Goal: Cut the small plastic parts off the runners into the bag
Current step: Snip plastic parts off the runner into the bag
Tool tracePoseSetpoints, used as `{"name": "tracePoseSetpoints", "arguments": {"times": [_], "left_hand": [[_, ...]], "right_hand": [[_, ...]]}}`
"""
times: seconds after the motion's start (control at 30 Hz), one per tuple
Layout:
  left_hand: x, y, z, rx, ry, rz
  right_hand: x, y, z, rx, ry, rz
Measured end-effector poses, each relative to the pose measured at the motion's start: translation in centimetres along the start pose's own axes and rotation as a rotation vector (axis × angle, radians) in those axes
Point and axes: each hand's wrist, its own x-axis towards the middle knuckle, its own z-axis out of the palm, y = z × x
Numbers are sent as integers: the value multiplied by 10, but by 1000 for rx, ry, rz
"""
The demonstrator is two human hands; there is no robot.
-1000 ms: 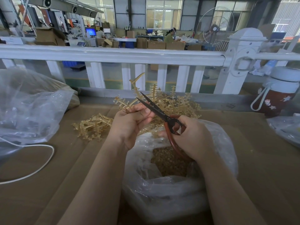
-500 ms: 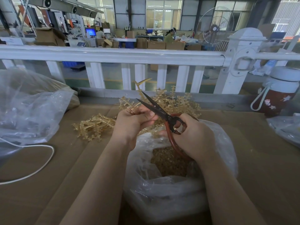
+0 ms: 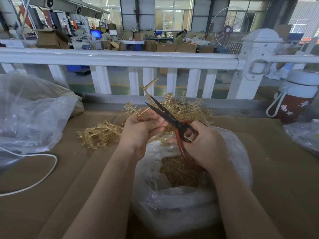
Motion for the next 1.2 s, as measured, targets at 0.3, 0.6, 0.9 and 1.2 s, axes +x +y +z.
{"name": "tracePoseSetpoints", "arguments": {"times": [0.3, 0.6, 0.9, 1.2], "left_hand": [[-1, 1, -1, 29, 5, -21], [1, 0, -2, 127, 5, -1], [2, 0, -3, 81, 30, -10], [1, 1, -4, 84, 33, 15]], "right_hand": [[0, 0, -3, -40, -3, 20], [1, 4, -1, -104, 9, -29], [0, 4, 1, -31, 56, -65], [1, 4, 3, 16, 86, -81]]}}
